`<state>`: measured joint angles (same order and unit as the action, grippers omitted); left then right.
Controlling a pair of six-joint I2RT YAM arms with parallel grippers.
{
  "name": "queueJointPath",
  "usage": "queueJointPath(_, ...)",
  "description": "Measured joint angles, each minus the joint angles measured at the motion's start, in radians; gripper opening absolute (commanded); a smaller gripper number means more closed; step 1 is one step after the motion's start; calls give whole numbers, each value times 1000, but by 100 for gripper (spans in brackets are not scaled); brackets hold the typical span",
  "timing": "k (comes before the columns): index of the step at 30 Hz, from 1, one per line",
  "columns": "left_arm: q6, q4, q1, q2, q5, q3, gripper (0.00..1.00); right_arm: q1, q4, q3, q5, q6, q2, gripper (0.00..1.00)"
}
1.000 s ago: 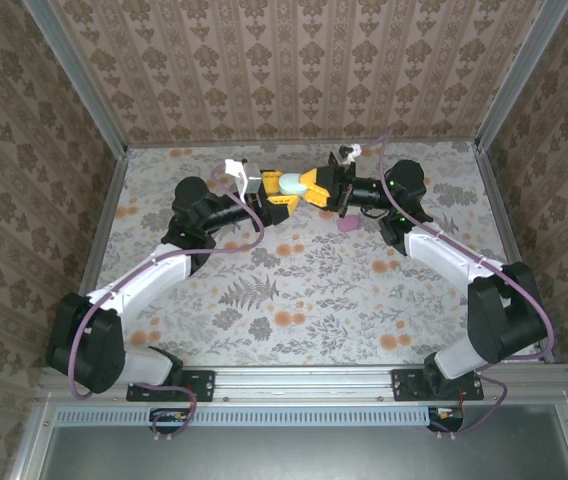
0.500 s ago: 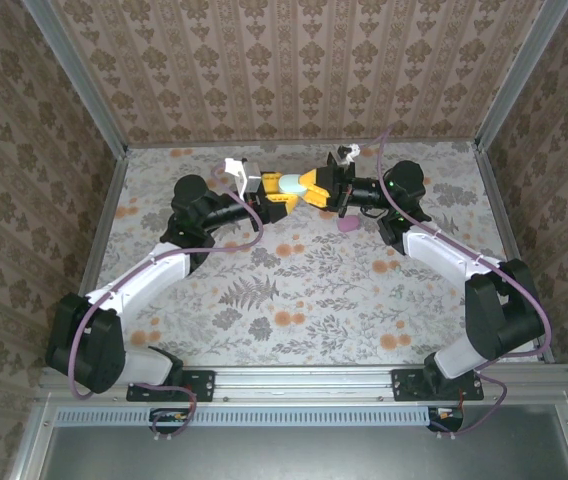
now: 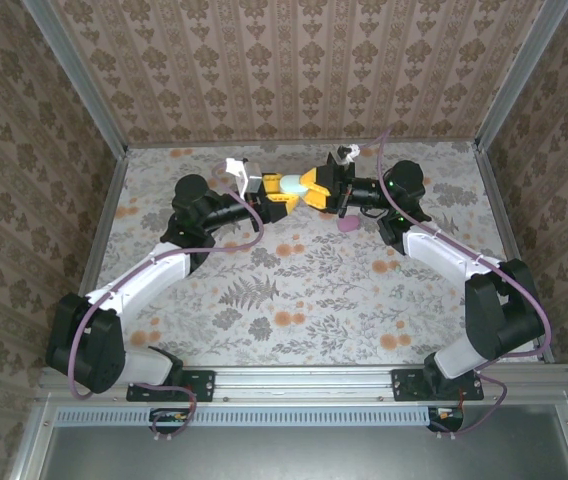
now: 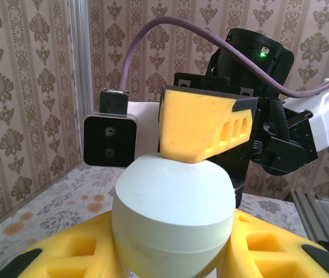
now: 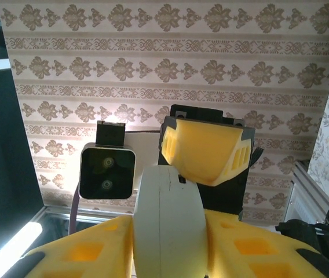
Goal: Insert wireless bluetooth earbuds into charging case
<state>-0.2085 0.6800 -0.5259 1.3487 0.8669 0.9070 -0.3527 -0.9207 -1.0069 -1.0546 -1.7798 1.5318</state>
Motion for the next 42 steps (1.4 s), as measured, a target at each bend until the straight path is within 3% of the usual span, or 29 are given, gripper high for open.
queueJointPath(4, 18, -34, -5, 0, -7, 2, 35, -1, 114, -2, 8, 91, -16, 54)
queueJointPath(8, 61, -93, -21, -1, -11, 12, 35, 0, 354, -22, 34, 272, -72, 60)
queueJointPath(21, 107, -140, -82, -5, -56, 16, 35, 19, 883, -64, 218, 820, -292, 68)
queueJointPath(31, 81, -127, -105, -16, -82, -12, 35, 17, 978, 63, 352, 1184, -484, 62)
queueJointPath(42, 39, -96, -133, -16, -85, -13, 35, -31, 1029, 71, 439, 1386, -493, 61)
